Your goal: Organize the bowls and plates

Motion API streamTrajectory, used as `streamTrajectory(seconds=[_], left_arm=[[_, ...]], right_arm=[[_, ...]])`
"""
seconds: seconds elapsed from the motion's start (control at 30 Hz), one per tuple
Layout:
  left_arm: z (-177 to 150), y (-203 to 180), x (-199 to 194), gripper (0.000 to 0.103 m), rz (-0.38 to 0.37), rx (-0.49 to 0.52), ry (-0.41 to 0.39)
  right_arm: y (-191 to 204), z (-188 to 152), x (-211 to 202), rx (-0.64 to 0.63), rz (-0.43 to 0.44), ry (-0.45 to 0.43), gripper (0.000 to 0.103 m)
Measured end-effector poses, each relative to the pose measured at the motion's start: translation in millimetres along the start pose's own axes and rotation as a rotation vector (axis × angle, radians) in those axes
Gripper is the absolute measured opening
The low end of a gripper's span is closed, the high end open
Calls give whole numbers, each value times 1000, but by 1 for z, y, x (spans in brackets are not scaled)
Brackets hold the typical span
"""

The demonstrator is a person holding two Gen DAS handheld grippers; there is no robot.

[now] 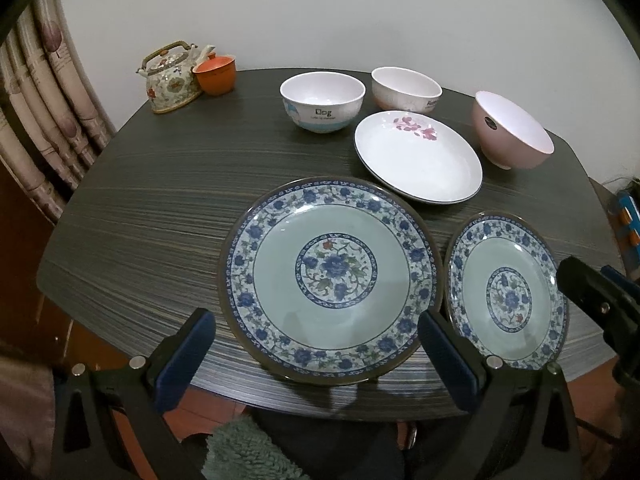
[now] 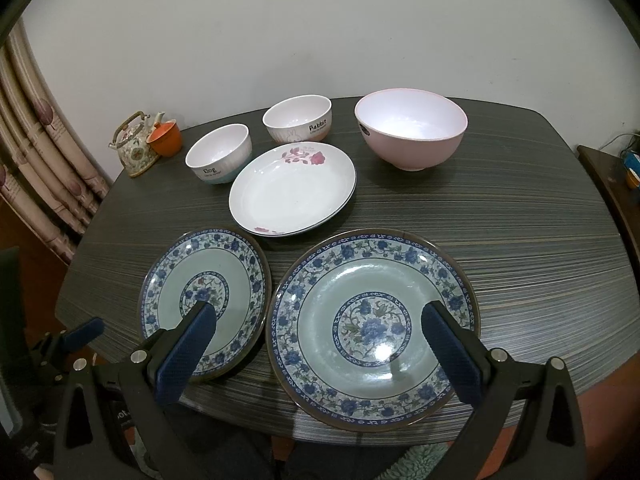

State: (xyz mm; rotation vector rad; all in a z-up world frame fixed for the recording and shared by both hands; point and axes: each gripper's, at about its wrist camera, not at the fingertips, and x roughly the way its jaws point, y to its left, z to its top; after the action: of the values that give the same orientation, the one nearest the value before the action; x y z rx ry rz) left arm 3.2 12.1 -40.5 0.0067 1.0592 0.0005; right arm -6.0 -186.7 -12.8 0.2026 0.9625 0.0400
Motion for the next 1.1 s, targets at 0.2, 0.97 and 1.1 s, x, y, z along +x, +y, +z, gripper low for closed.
streamTrajectory(seconds=[0.2, 0.97, 1.1], left_arm=[[0, 1, 0, 103, 2, 1, 2], [4, 6, 1, 103, -14, -13, 11], [6, 10, 4, 103, -27, -23, 24]], right_arm=[[1, -1, 1, -3, 1, 1, 102], [9, -1, 3, -19, 4, 5, 102], [12, 1, 5, -29, 4, 8, 102]])
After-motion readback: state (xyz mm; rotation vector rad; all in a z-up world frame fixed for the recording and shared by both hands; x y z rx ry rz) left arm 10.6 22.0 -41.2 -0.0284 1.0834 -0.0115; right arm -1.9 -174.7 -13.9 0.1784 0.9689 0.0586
